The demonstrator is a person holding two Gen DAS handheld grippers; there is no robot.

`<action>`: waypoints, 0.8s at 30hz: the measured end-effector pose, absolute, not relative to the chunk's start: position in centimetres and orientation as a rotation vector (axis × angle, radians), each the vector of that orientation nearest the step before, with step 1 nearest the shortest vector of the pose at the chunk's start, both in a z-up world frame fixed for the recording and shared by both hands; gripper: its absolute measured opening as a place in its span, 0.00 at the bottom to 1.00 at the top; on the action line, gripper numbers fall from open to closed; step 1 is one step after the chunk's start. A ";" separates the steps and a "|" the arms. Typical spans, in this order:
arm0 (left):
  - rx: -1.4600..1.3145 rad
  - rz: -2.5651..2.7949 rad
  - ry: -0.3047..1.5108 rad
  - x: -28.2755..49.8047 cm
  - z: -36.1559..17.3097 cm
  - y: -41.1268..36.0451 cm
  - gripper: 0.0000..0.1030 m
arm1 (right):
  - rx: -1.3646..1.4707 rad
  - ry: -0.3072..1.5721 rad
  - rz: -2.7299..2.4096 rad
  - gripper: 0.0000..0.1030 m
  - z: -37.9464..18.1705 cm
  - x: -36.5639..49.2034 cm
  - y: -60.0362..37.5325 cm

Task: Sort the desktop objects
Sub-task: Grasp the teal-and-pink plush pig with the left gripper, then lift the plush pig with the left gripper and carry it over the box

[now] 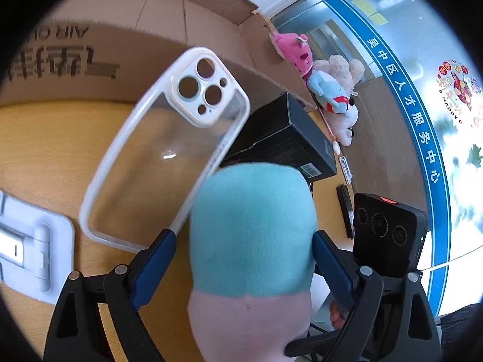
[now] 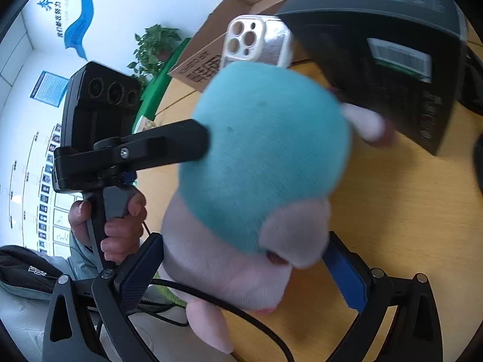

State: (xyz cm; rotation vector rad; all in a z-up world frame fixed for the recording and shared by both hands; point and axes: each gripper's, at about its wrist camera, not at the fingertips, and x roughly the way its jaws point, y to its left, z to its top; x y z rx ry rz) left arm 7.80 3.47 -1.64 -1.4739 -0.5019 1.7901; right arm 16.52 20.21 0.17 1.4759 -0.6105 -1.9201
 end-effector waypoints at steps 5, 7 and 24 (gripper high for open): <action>-1.465 1.807 -0.444 8.7 -0.8 3.9 0.81 | 1.426 -0.540 -1.956 0.92 0.5 16.0 18.8; -1.435 1.838 -0.430 9.3 0.0 3.5 0.78 | 1.406 -0.510 -1.959 0.88 0.9 16.1 18.3; -0.579 2.283 -0.225 4.5 19.5 1.3 0.76 | 0.738 -0.105 -2.224 0.84 19.2 8.7 15.4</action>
